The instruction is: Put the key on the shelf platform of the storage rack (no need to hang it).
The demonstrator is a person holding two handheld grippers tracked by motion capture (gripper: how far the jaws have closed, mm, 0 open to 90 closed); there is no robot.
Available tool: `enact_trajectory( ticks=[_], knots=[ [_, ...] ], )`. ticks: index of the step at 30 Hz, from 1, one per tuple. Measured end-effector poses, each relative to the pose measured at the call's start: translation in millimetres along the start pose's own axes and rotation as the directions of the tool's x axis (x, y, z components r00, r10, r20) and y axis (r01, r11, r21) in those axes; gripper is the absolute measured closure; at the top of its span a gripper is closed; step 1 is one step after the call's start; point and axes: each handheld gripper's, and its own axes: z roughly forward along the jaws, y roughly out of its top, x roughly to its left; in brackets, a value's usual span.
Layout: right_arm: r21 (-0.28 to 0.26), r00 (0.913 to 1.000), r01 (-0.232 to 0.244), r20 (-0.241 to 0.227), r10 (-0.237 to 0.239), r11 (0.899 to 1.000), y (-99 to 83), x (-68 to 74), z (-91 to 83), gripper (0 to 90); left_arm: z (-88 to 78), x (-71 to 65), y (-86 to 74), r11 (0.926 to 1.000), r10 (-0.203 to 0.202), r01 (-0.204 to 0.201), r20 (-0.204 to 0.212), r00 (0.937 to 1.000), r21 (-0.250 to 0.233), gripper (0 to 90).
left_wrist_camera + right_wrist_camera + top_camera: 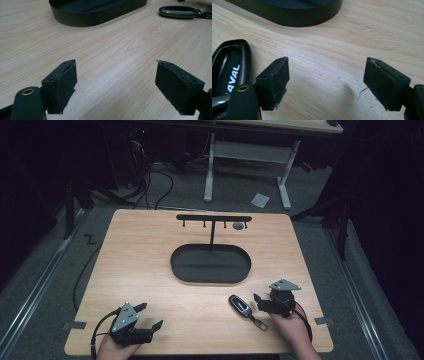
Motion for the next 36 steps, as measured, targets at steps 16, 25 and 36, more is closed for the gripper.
enact_trajectory(
  ticks=[16, 25, 36],
  knots=[
    [0.156, 0.9997, 0.020, -0.018, -0.018, 0.988, 12.7, -2.1, -0.1, 22.0, -2.3, 1.0, 0.0, 0.9999, -0.007, 0.007, 0.006, 1.0000, -0.010, 18.3],
    [0.272, 0.9978, 0.055, -0.051, -0.043, 0.961, 20.5, -6.0, 1.4, 22.6, -1.4, -0.4, 0.1, 1.0000, -0.001, 0.001, 0.010, 1.0000, -0.007, 18.4],
    [0.437, 0.9897, 0.136, -0.101, -0.101, 0.889, 34.8, -4.2, 8.6, 22.7, -1.9, 0.9, -0.2, 1.0000, -0.003, 0.003, 0.011, 0.9999, -0.007, 18.3]
  ],
)
